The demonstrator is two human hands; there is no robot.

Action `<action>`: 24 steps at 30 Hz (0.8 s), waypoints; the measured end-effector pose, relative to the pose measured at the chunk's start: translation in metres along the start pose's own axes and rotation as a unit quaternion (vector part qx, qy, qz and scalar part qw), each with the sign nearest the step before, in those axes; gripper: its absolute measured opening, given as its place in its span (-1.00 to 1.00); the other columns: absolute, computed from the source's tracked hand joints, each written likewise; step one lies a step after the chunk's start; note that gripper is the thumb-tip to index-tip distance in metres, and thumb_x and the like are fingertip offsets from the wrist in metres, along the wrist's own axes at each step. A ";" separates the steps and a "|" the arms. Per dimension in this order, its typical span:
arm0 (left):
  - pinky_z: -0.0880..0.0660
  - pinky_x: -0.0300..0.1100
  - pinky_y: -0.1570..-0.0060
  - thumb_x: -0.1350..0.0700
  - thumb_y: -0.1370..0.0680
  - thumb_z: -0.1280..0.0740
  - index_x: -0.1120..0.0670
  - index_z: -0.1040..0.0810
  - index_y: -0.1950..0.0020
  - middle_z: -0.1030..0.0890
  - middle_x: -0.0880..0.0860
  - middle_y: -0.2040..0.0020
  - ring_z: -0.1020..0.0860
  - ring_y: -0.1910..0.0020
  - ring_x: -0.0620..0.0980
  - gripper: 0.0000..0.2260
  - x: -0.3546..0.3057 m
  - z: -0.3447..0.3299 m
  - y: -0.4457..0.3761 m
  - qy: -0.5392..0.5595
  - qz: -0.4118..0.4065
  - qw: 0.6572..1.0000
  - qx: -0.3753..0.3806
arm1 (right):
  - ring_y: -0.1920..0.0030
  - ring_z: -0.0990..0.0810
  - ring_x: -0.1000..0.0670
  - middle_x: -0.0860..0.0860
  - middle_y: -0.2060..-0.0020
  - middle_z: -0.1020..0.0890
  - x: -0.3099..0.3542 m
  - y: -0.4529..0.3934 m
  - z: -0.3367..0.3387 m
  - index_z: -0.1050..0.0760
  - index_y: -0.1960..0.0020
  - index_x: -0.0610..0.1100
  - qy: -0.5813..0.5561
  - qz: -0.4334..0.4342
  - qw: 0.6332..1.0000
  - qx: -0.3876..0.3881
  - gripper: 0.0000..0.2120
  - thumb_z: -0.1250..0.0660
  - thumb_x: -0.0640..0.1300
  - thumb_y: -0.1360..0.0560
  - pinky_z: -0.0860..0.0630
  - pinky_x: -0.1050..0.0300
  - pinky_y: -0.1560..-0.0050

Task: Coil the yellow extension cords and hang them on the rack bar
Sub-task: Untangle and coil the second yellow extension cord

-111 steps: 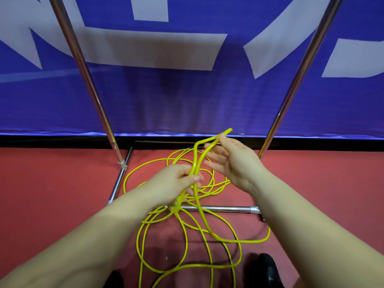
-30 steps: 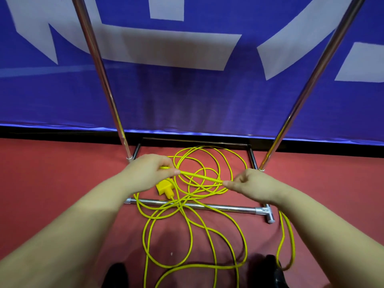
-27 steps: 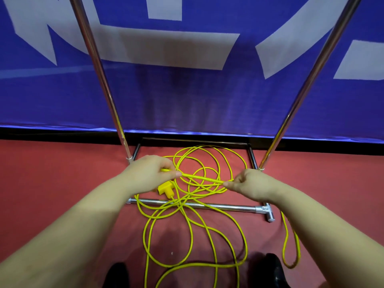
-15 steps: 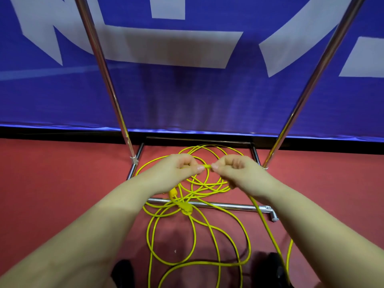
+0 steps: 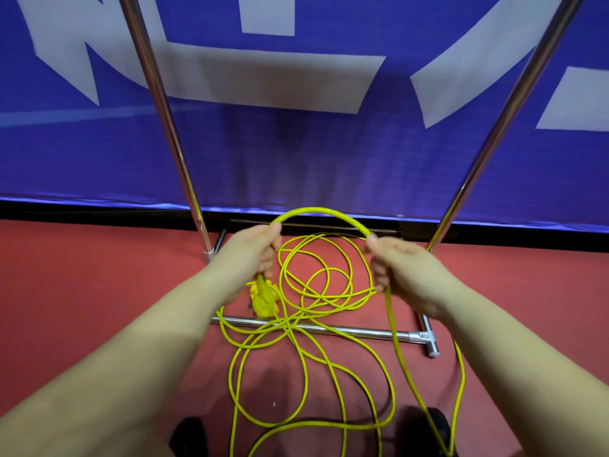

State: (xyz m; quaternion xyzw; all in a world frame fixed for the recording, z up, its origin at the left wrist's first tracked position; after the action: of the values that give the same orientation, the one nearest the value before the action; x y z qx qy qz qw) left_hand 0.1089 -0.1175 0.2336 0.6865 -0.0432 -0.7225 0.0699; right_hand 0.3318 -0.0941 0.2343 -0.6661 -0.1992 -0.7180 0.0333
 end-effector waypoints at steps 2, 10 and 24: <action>-0.25 -0.36 0.59 0.03 -0.65 -0.08 0.08 -0.32 0.27 -0.19 -0.12 0.61 -0.17 0.65 -0.20 -0.69 -0.001 0.007 -0.004 0.077 0.004 0.996 -0.055 | 0.54 -0.42 0.11 0.05 0.55 -0.47 -0.012 0.006 -0.012 -0.42 0.24 -0.13 0.061 -0.068 0.989 0.118 -0.75 -0.20 -0.03 -0.57 -0.36 0.29 0.45; -0.15 -0.39 0.65 -0.01 -0.65 -0.09 0.05 -0.32 0.26 -0.19 -0.12 0.63 -0.13 0.68 -0.21 -0.70 -0.006 0.035 -0.012 0.274 0.033 0.945 -0.173 | 0.38 -0.55 0.05 -0.08 0.25 -0.60 -0.052 0.004 0.000 -0.36 0.06 -0.10 0.449 -0.159 0.866 0.152 -0.94 -0.23 -0.21 -0.54 -0.45 0.23 0.43; -0.46 -0.21 0.00 0.12 -0.63 -0.14 0.11 -0.45 -0.31 -0.61 0.01 -0.10 -0.59 -0.07 -0.08 -0.73 -0.001 -0.012 0.003 -0.162 -0.058 0.985 -0.012 | 0.19 -0.52 -0.08 -0.08 0.28 -0.58 0.000 0.008 -0.026 -0.57 0.15 -0.19 0.517 0.046 0.854 0.026 -0.80 -0.31 -0.06 -0.50 -0.41 0.12 0.17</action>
State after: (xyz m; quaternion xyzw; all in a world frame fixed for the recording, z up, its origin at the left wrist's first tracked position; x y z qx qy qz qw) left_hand 0.1213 -0.1199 0.2348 0.5605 -0.0057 -0.8277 0.0278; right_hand 0.3103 -0.1103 0.2355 -0.2058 -0.1412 -0.9510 0.1823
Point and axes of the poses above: each hand's wrist, its own y-axis away from the middle knuckle, its own z-axis out of the back of the hand, x = y × z, the point moved 2 cm from there along -y, towards the middle knuckle
